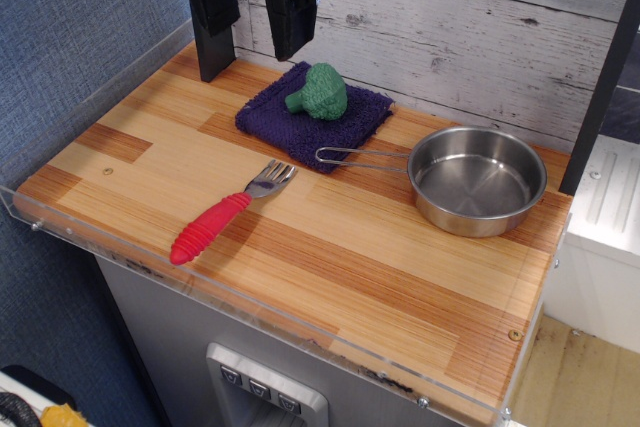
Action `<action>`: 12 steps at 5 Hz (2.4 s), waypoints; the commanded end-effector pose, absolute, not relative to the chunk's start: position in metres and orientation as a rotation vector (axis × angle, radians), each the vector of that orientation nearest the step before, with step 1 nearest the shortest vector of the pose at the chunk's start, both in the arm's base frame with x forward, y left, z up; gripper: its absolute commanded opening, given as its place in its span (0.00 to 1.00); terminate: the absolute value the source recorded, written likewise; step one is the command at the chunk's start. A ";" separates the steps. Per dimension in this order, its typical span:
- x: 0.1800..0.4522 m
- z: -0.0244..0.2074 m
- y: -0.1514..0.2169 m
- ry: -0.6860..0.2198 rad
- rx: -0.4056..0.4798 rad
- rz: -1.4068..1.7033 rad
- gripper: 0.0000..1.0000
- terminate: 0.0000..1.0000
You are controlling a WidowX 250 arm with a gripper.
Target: Put the broccoli inside the silver pan.
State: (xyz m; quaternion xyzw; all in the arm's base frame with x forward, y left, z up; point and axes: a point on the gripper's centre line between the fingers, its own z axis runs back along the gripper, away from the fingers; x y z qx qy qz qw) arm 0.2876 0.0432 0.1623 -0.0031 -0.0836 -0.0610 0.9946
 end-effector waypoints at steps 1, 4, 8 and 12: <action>0.288 0.162 0.043 -0.167 -0.006 -0.122 1.00 0.00; 0.375 0.118 0.106 -0.314 -0.035 -0.139 1.00 0.00; 0.405 0.112 0.072 -0.324 0.019 -0.206 1.00 0.00; 0.400 0.075 0.072 -0.217 0.028 -0.207 1.00 0.00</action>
